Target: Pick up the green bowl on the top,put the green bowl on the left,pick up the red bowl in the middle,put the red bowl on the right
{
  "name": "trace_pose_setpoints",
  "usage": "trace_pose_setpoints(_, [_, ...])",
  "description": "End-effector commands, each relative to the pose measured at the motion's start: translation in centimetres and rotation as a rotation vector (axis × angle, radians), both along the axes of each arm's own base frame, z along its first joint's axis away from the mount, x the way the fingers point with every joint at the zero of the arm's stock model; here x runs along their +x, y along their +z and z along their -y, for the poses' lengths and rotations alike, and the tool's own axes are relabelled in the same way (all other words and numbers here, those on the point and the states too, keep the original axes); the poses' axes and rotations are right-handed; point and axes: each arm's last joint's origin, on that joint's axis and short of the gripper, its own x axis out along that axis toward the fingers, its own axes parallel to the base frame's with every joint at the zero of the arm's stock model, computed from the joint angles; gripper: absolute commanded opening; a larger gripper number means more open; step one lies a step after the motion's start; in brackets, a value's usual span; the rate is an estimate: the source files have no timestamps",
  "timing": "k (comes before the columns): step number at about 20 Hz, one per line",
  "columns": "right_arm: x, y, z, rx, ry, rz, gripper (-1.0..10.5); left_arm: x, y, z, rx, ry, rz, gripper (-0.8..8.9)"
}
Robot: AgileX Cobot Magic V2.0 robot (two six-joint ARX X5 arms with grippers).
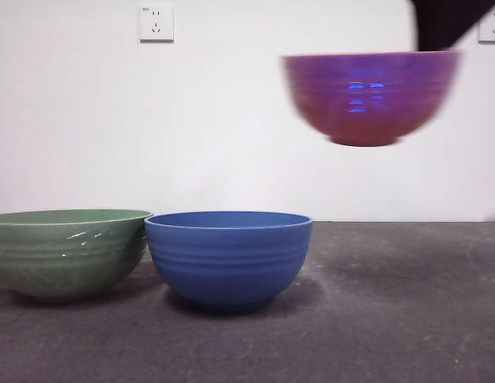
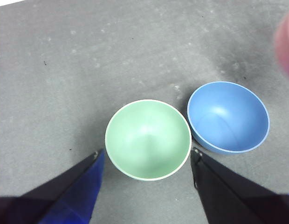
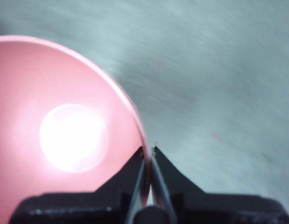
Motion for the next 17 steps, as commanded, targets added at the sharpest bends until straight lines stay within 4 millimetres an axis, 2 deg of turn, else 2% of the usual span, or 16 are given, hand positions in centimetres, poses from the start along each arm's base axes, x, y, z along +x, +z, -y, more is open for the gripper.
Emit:
trace_pose_setpoints(1, [0.7,-2.0,1.7,-0.003,-0.095,-0.058,-0.2,0.0,0.0,0.0,-0.004,-0.001,0.007,3.13])
trace_pose_setpoints(3, [1.1,-4.3,2.7,-0.004,-0.147,-0.09,-0.2,0.0,0.0,0.0,-0.005,-0.001,0.007,3.13])
trace_pose_setpoints(6, [1.4,-7.9,2.7,0.013,-0.17,-0.083,-0.2,0.0,0.0,0.0,-0.006,0.0,0.006,3.13])
trace_pose_setpoints(9, [1.8,-10.6,2.2,0.108,-0.138,-0.122,-0.2,0.1,0.0,0.0,-0.012,0.004,0.008,3.13])
trace_pose_setpoints(15, [3.3,-13.0,1.8,0.085,-0.14,-0.178,0.3,0.2,0.1,0.1,-0.013,0.004,0.011,3.13])
trace_pose_setpoints(17, [3.3,-13.1,1.8,0.081,-0.142,-0.179,2.0,0.2,0.1,0.1,-0.013,0.004,0.01,3.13])
